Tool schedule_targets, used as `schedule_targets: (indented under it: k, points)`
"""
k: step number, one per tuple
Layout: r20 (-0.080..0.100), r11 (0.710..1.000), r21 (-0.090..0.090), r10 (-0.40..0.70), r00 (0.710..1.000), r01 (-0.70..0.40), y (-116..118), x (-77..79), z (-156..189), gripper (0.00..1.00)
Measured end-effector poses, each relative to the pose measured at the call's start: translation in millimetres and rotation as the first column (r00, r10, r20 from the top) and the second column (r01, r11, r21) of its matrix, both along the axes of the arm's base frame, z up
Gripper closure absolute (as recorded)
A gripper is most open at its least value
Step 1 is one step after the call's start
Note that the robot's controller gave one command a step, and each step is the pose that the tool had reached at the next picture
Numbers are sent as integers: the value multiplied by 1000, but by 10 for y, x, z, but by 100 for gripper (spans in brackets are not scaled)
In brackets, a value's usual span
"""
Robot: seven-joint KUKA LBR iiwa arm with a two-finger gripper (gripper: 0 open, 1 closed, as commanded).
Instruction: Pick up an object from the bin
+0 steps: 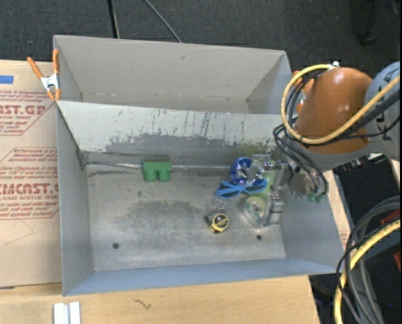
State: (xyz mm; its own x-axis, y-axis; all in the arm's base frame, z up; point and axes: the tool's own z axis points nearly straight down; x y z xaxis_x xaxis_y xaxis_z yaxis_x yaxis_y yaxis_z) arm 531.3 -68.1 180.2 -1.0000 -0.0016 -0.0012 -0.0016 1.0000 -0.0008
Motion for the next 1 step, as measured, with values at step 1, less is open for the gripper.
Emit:
schedule_targets:
  k: [1]
  points:
    - [7,971,3,-239,971,239,-49,450,-1009,0]
